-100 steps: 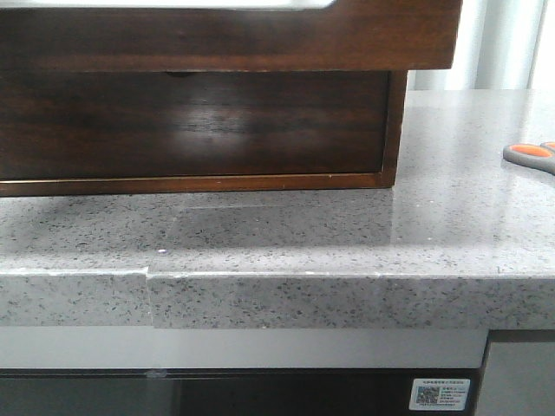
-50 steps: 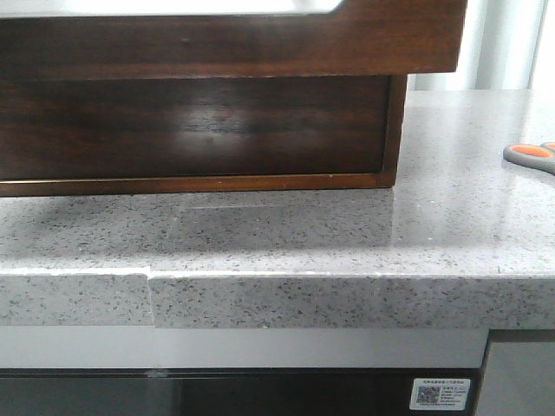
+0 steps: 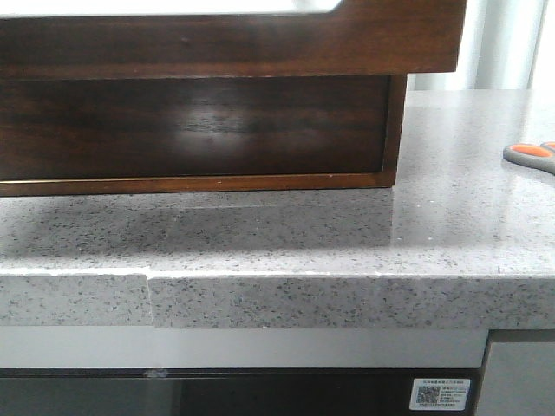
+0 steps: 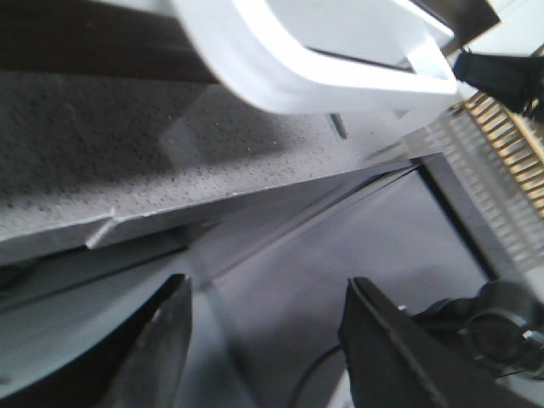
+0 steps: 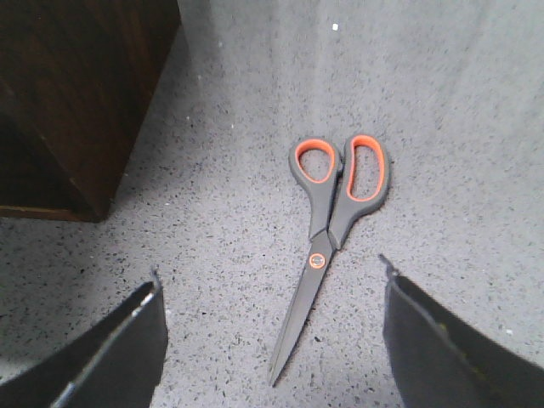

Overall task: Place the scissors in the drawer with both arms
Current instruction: 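Lower the right gripper over the scissors and grasp them at the pivot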

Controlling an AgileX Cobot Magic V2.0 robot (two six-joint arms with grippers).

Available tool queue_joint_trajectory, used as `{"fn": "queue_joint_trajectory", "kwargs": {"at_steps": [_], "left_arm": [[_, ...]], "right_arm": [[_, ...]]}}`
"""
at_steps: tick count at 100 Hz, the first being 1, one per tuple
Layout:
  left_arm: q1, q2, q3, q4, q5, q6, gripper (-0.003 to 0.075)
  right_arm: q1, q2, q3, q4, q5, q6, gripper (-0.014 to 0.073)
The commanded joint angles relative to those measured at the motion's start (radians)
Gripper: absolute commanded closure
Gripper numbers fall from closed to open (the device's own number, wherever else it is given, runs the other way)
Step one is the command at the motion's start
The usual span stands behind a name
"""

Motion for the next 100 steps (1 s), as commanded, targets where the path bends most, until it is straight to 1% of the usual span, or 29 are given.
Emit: {"fn": "queue_joint_trajectory", "kwargs": {"at_steps": [1, 17, 36, 42, 59, 74, 80, 88, 93, 100], "left_arm": [[-0.007, -0.067, -0.049, 0.043, -0.034, -0.019, 0.0357], [-0.007, -0.157, -0.148, 0.241, -0.049, -0.019, 0.0357], [-0.007, -0.17, -0.307, 0.356, -0.057, -0.019, 0.0357], [-0.007, -0.17, -0.335, 0.373, -0.083, -0.014, 0.0357], [-0.007, -0.168, -0.374, 0.373, -0.193, -0.009, 0.0356], [-0.007, -0.166, -0.376, 0.36, -0.27, -0.003, 0.0357], [-0.007, -0.157, -0.376, 0.344, -0.283, 0.023, 0.0357], [-0.007, -0.126, -0.378, 0.261, -0.292, 0.096, 0.0357], [-0.007, -0.102, -0.38, 0.236, -0.285, 0.129, 0.0357], [-0.007, -0.067, -0.389, 0.22, -0.28, 0.14, 0.0357]], "right_arm": [[-0.003, 0.047, -0.056, -0.007, -0.059, -0.004, 0.0112], [-0.003, 0.145, -0.093, -0.007, -0.044, -0.004, 0.0112], [-0.003, 0.278, -0.15, -0.007, 0.026, -0.004, 0.0112], [-0.003, 0.324, -0.17, -0.009, 0.06, -0.004, 0.0112], [-0.003, 0.429, -0.23, -0.01, 0.174, -0.004, 0.0112], [-0.003, 0.509, -0.268, -0.016, 0.211, -0.004, 0.0112], [-0.011, 0.54, -0.28, -0.014, 0.227, -0.004, 0.0112], [-0.028, 0.573, -0.307, -0.016, 0.24, -0.004, 0.0112], [-0.038, 0.59, -0.322, -0.016, 0.242, -0.004, 0.0112], [-0.047, 0.61, -0.344, -0.016, 0.247, -0.004, 0.0112]]}}
